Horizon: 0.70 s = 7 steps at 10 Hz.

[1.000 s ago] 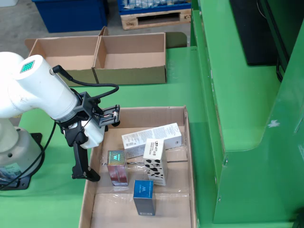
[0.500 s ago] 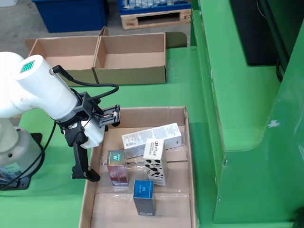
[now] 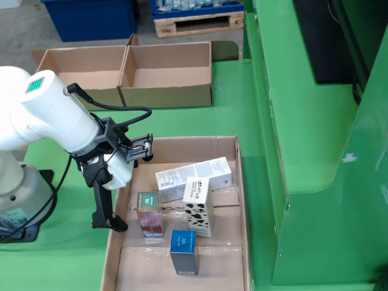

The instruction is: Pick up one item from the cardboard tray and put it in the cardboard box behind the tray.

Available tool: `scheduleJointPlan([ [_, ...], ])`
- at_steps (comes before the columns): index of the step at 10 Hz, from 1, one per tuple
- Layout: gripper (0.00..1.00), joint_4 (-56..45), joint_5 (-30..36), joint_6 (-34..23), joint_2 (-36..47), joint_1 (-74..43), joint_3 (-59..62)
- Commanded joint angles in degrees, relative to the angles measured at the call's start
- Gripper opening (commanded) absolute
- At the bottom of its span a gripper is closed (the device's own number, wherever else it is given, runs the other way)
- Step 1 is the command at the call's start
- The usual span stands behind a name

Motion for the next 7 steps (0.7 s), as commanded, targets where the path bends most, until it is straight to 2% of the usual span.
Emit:
scheduleJointPlan([
  [1,1.0,-0.18,-0.3,0.59,-1.3,0.95,4.46],
  [7,1.0,-1.81,1.03,0.51,-9.42,1.07,12.67],
])
